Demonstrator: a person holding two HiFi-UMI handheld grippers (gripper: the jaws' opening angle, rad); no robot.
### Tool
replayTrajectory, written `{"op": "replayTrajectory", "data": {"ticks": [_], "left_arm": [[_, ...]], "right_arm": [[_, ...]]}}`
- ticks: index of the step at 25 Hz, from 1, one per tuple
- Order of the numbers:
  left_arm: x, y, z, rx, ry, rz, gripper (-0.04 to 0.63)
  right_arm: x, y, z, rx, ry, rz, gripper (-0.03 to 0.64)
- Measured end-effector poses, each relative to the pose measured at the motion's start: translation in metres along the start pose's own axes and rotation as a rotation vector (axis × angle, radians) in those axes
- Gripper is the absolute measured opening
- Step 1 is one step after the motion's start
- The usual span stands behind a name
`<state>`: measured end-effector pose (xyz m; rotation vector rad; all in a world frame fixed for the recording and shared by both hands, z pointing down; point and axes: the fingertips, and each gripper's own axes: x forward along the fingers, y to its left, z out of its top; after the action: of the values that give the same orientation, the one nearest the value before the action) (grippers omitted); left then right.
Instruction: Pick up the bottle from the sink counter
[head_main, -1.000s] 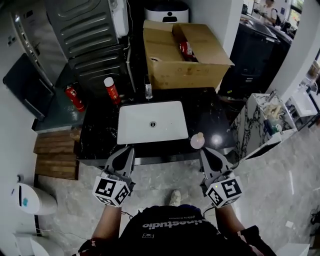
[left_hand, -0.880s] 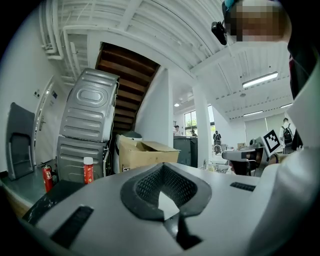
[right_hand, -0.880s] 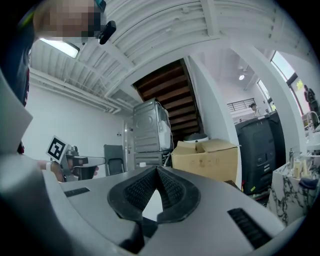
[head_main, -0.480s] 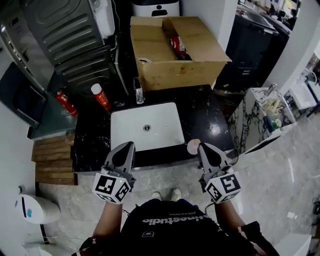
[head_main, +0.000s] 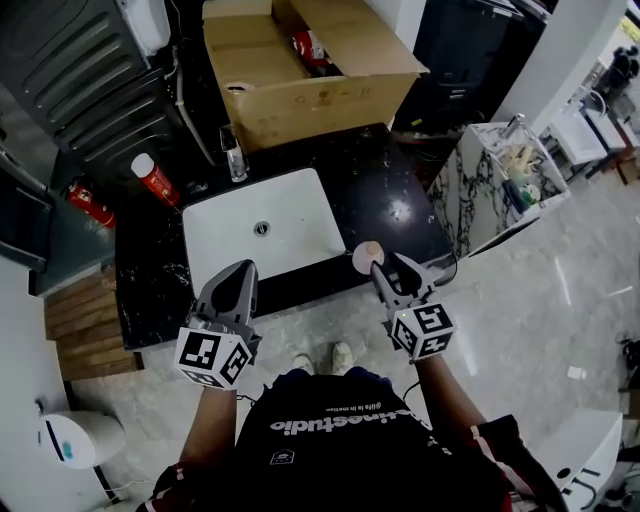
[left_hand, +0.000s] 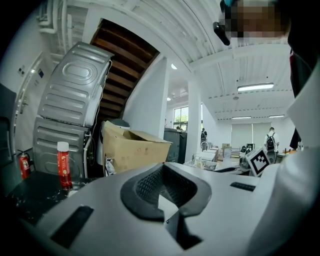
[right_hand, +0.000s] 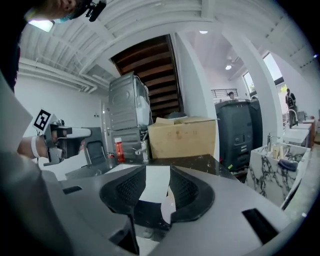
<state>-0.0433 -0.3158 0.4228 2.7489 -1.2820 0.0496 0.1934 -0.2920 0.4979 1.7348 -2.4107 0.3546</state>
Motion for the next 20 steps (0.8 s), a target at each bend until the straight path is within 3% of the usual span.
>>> {"op": "replayTrajectory", "data": {"ticks": [10, 15, 17, 20], "left_arm": [[0.061, -0.005, -0.091, -0.037, 0.142, -0.055, 0.011], [0.068, -0.006, -0.107, -0.042, 0.171, -0.075, 0.011], [0.065, -0.004, -0.108, -0.045, 0.175, -0.072, 0.011], [0.060, 0.000, -0.104, -0.046, 0.170, -0.065, 0.011]], "right_arm": [[0.063, -0.037, -0.080, -0.020, 0.158, -0.112, 0.224], [0.082, -0.042, -0.084, -0.049, 0.169, -0.149, 0.222], [0.083, -0.044, -0.085, -0.060, 0.167, -0.166, 0.171], [0.082, -0.045, -0.085, -0.065, 0.171, -0.162, 0.169]]}}
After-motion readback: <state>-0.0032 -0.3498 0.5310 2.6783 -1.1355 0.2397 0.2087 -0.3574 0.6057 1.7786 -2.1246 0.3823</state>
